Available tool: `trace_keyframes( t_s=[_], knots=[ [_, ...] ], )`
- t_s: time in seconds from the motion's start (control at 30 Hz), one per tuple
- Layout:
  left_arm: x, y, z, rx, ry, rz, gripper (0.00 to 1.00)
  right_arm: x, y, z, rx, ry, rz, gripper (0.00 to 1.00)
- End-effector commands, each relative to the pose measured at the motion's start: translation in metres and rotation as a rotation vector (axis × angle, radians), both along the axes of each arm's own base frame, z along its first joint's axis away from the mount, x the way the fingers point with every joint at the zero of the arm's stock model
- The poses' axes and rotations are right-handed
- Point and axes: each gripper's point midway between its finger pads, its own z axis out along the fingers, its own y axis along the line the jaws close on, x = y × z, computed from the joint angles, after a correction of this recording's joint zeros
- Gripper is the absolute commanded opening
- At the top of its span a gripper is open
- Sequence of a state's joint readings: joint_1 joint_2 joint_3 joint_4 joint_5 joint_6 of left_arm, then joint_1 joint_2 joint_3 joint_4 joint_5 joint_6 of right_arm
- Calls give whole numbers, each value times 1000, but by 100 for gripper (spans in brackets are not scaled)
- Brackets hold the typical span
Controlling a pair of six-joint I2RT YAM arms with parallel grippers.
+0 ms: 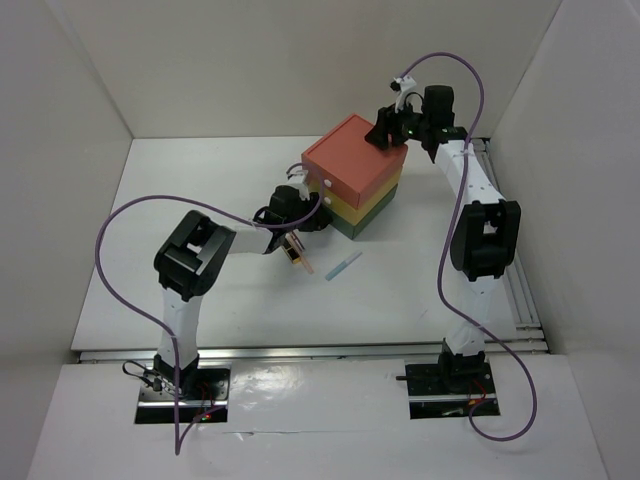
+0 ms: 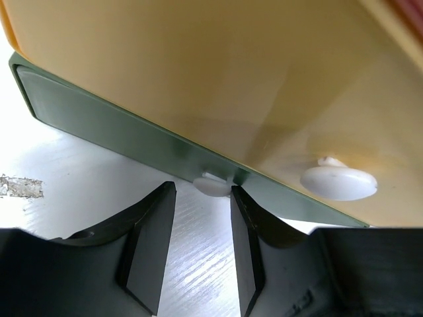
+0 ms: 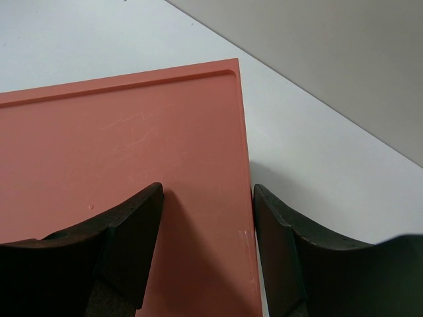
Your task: Organize the makeup
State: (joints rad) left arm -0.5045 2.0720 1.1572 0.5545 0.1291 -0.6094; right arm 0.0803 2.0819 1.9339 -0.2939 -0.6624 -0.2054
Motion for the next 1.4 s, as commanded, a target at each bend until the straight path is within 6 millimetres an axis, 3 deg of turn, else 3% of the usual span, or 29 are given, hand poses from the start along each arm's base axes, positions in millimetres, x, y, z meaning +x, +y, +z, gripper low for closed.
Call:
trace_keyframes(
  t_s=[0.0, 0.07, 0.17, 0.2, 0.3, 0.33, 0.37, 0.6, 0.63, 0.67, 0.77, 0.8, 0.87, 0.97, 1.07, 1.1, 1.17, 1.33, 1.37],
  knots=[
    [14, -9, 23, -55, -73, -6, 51, -24, -8, -40, -32, 169, -19, 63],
    [17, -10, 27, -59, -81, -6, 50, -24, -8, -40, -32, 169, -19, 63],
    [18, -10, 28, -46, -92, -13, 40, -25, -8, -44, -33, 178, -19, 63],
    [19, -13, 32, -54, -98, -23, 32, -27, -8, -49, -34, 190, -19, 63],
    [18, -12, 35, -46, -104, -27, 24, -27, -8, -46, -33, 181, -19, 63],
    [15, -10, 29, -40, -92, -27, 20, -27, -9, -47, -38, 181, -27, 63],
    [16, -10, 42, -41, -122, -32, 20, -27, -9, -47, -38, 181, -27, 63],
    [-12, 14, 22, 22, -63, 1, 15, -27, -12, -47, -48, 180, -42, 63],
    [-23, 20, 9, 41, -29, 1, 14, -26, -12, -45, -47, 171, -43, 63],
    [-24, 26, 15, 46, -41, 24, 14, -23, -18, -46, -51, 171, -61, 63],
    [-44, 40, 1, 87, 12, 40, 14, -23, -18, -46, -51, 171, -61, 63],
    [-47, 42, 12, 77, -5, 41, 13, -23, -18, -46, -51, 171, -61, 63],
    [-61, 52, 6, 95, 18, 48, 13, -23, -18, -46, -51, 171, -61, 63],
    [-71, 60, 15, 110, 11, 54, 13, -25, -20, -45, -56, 171, -69, 63],
    [-74, 63, 20, 122, -9, 44, 21, -26, -20, -49, -57, 180, -69, 63],
    [-70, 58, 27, 104, -31, 36, 38, -26, -20, -49, -57, 180, -69, 63],
    [-57, 51, 28, 101, -36, 36, 49, -26, -20, -49, -57, 180, -69, 63],
    [-36, 28, 34, 16, 3, 36, 51, -25, -22, -52, -60, 185, -88, 63],
    [-35, 21, 44, -18, -26, 2, 51, -25, -22, -52, -60, 185, -88, 63]
  ],
)
